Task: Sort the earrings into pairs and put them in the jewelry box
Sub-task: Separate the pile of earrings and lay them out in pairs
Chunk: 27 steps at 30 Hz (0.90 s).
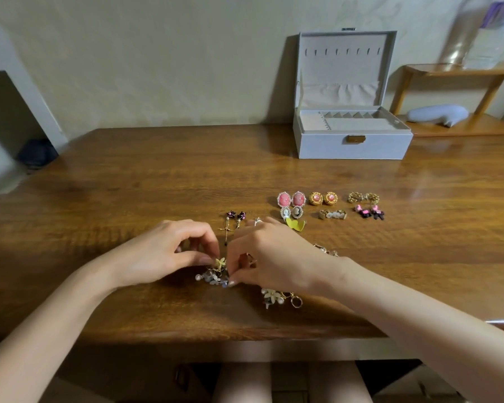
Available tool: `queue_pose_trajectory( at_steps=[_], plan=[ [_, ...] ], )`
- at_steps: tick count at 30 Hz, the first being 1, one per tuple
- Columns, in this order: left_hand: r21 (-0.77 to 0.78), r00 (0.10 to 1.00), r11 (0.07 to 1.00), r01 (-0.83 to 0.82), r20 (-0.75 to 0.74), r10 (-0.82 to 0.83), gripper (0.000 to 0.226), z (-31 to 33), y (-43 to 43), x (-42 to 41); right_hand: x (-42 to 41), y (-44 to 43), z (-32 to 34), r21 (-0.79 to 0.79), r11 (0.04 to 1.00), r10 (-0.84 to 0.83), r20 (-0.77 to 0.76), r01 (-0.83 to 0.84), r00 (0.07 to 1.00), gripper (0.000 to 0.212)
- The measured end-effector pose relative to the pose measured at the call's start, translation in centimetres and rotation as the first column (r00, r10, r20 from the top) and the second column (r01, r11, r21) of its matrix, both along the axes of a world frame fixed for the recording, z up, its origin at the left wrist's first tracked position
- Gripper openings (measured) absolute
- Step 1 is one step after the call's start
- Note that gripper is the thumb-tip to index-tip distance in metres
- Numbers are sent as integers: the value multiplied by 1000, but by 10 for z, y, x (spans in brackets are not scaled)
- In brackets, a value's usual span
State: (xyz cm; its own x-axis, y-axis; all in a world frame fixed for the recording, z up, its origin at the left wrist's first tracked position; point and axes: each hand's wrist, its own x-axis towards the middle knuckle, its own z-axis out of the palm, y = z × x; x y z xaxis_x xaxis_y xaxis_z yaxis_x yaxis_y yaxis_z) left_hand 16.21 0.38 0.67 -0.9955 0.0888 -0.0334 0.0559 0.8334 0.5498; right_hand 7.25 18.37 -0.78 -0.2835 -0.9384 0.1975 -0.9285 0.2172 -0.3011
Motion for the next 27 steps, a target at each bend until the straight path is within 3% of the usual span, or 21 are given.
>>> queue_pose_trajectory(
  at_steps=[6,10,15,22,27],
  plan=[
    [33,1000,999,13,-25,-12,12,0,-1,-1,-2,2,2,-50,998,31,-14,-32,999,10],
    [212,1000,977,13,-30,-7,37,5,7,-2,-8,5,13,-202,979,-7,132,34,991,9],
    [325,978,944,-55,-171,116,29,3,19,-10,-19,12,22,-259,950,-82,332,174,940,8],
    [391,948,919,-49,-271,166,17,5,29,-21,-32,40,25,-177,977,-50,363,122,931,10],
    [434,951,899,-59,-251,183,14,3,32,-27,-40,68,25,59,997,38,266,-55,963,12]
  ],
)
